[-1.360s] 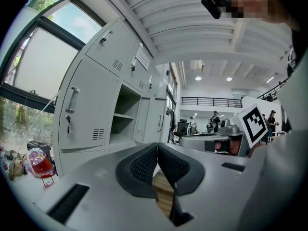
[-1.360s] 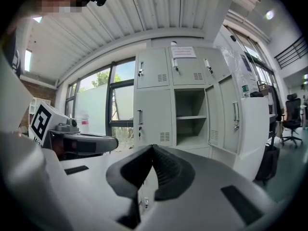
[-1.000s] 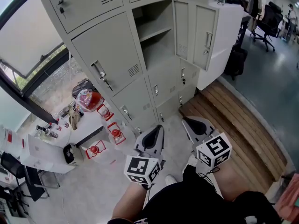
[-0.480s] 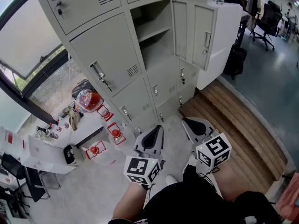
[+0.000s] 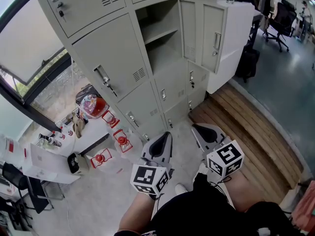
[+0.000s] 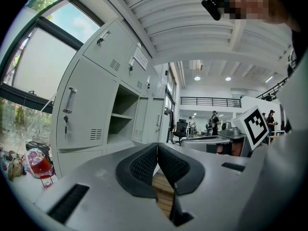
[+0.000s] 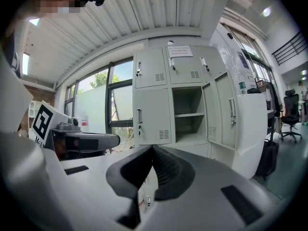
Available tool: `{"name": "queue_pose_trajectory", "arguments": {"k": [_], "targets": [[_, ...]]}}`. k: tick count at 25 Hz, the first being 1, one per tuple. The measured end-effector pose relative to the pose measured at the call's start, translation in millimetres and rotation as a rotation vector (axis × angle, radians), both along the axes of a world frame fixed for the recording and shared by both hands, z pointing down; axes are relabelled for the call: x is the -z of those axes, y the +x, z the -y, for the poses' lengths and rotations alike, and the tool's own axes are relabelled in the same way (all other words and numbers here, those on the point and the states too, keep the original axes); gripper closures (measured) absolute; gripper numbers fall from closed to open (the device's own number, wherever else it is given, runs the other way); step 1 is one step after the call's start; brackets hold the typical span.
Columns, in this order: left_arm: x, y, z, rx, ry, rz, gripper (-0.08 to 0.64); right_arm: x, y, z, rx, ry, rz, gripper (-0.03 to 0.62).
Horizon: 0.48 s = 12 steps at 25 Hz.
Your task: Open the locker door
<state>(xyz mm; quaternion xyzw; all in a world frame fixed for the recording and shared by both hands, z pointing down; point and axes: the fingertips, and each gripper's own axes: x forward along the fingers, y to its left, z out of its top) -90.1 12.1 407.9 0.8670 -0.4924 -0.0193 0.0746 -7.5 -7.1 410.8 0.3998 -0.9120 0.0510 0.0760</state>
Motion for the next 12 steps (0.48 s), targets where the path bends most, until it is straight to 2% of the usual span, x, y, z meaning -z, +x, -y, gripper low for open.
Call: {"name": "queue_pose_trajectory", "arguments": {"k": [12], "targets": [[-0.8, 4.3, -2.4, -0.002, -0.004, 0.000, 0.543, -1.3, 4.4, -2.9, -0.002, -0.006, 0.003, 0.538]]}}
